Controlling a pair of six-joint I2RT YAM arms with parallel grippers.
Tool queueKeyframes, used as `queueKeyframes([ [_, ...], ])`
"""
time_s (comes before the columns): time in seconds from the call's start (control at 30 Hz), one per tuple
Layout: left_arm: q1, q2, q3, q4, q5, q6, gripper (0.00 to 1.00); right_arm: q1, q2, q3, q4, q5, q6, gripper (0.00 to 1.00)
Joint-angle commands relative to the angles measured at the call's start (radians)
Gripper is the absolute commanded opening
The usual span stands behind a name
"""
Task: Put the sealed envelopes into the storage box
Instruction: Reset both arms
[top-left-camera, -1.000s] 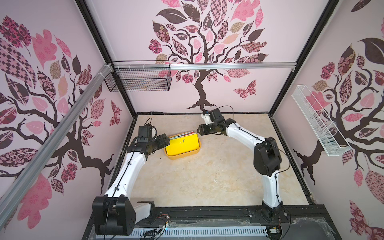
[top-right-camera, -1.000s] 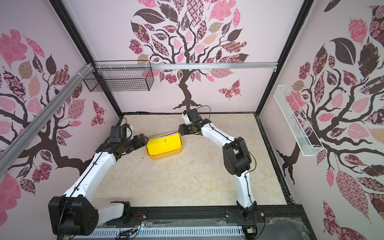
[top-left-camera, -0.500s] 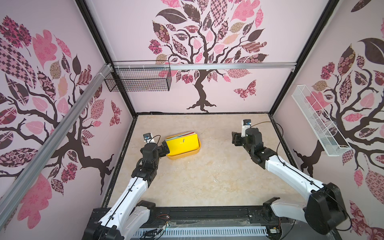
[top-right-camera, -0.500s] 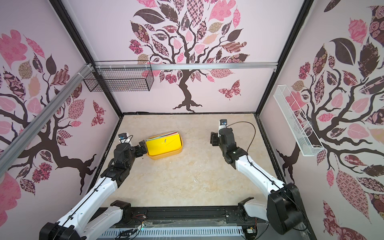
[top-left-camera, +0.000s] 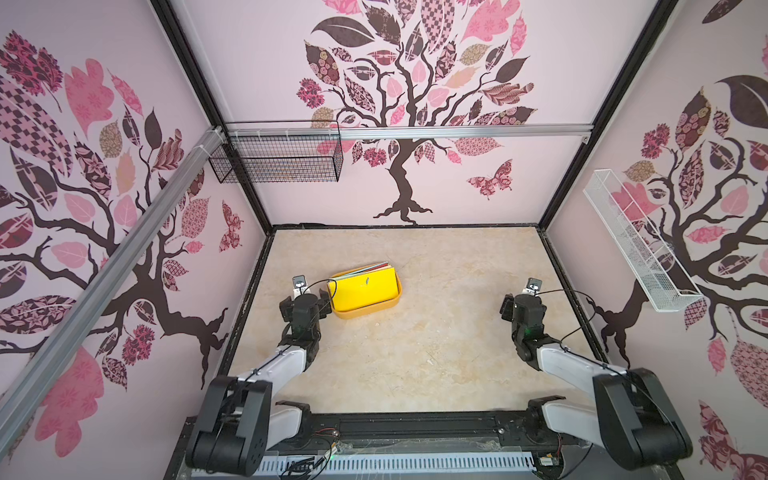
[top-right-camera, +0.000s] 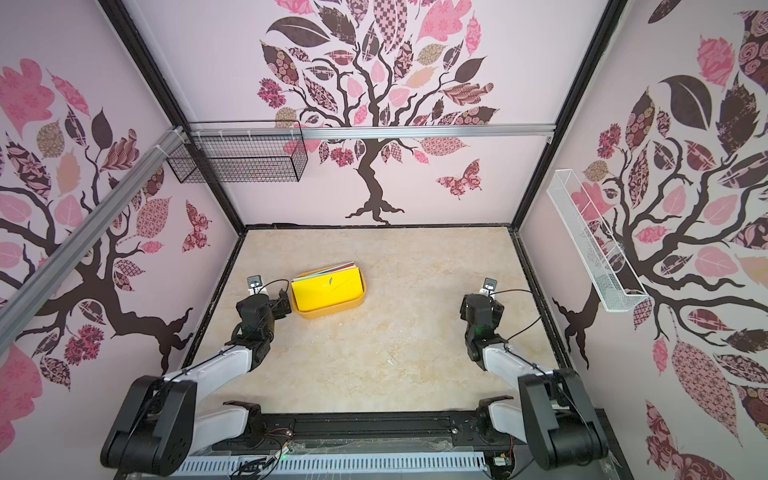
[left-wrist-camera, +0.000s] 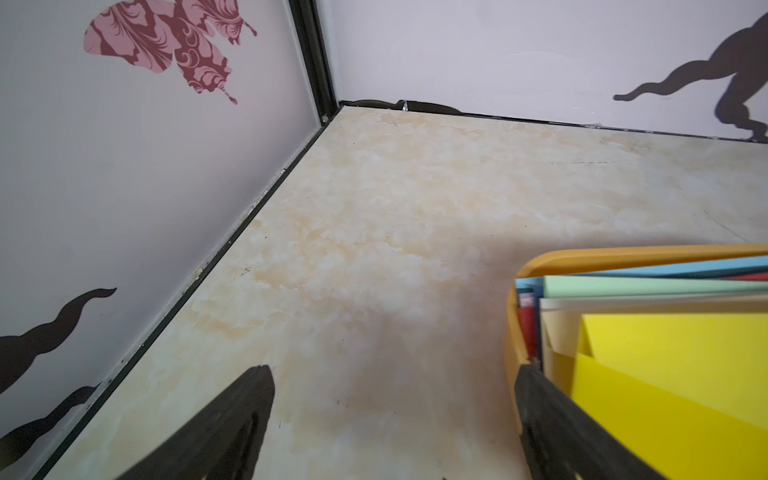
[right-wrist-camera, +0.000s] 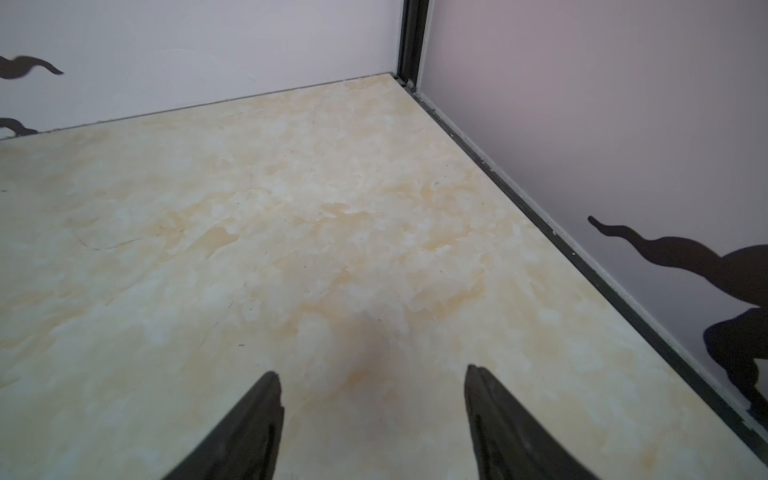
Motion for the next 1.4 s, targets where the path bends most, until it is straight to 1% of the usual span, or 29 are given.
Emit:
queueKeyframes([
  [0.0, 0.007, 0.056, 0.005, 0.172, 0.074, 0.072, 0.94, -0.035, 0.056, -0.009, 0.274, -0.037, -0.001, 0.72],
  [0.07, 0.014, 0.097, 0.013, 0.227, 0.081, 0.109, 0.94, -0.050, 0.079, 0.022, 0.253, -0.044, -0.022, 0.72],
  [0.1, 0.018, 0.111, 0.015, 0.233, 0.096, 0.115, 0.94, -0.068, 0.096, 0.015, 0.295, -0.081, -0.037, 0.70],
  [0.13, 0.029, 0.150, 0.004, 0.299, 0.112, 0.119, 0.94, -0.083, 0.125, -0.009, 0.383, -0.106, -0.040, 0.70],
  [0.2, 0.045, 0.255, -0.031, 0.495, 0.138, 0.117, 0.95, -0.111, 0.202, -0.029, 0.497, -0.138, -0.026, 0.70],
  [0.23, 0.064, 0.271, -0.041, 0.505, 0.173, 0.108, 0.95, -0.112, 0.215, -0.028, 0.516, -0.158, -0.036, 0.69],
  [0.27, 0.064, 0.270, -0.032, 0.477, 0.182, 0.112, 0.95, -0.113, 0.209, -0.014, 0.473, -0.229, -0.055, 0.67],
  [0.3, 0.066, 0.265, -0.022, 0.445, 0.194, 0.108, 0.95, -0.116, 0.225, -0.004, 0.449, -0.291, -0.073, 0.77],
  [0.33, 0.067, 0.264, -0.017, 0.432, 0.201, 0.106, 0.96, -0.117, 0.305, -0.003, 0.553, -0.331, -0.098, 0.97],
  [0.37, 0.071, 0.271, -0.008, 0.426, 0.209, 0.103, 0.98, -0.116, 0.350, 0.012, 0.608, -0.366, -0.119, 0.99],
  [0.43, 0.095, 0.265, 0.016, 0.370, 0.260, 0.091, 0.98, -0.119, 0.282, 0.084, 0.341, -0.370, -0.101, 0.99],
  [0.47, 0.111, 0.268, 0.028, 0.350, 0.282, 0.082, 0.98, -0.119, 0.314, 0.064, 0.443, -0.370, -0.107, 0.99],
  [0.5, 0.120, 0.270, 0.033, 0.346, 0.296, 0.077, 0.98, -0.119, 0.325, 0.052, 0.482, -0.369, -0.108, 0.99],
  [0.57, 0.125, 0.267, 0.035, 0.338, 0.306, 0.076, 0.98, -0.119, 0.293, 0.074, 0.381, -0.370, -0.104, 0.99],
  [0.63, 0.126, 0.265, 0.033, 0.339, 0.307, 0.076, 0.98, -0.118, 0.301, 0.069, 0.411, -0.370, -0.107, 0.99],
  [0.7, 0.126, 0.264, 0.031, 0.342, 0.308, 0.077, 0.98, -0.119, 0.285, 0.067, 0.389, -0.371, -0.106, 0.99],
  [0.73, 0.126, 0.264, 0.029, 0.342, 0.308, 0.076, 0.98, -0.118, 0.292, 0.064, 0.409, -0.371, -0.106, 0.99],
  [1.37, 0.126, 0.264, 0.032, 0.340, 0.307, 0.072, 0.98, -0.116, 0.289, 0.067, 0.397, -0.370, -0.106, 0.99],
])
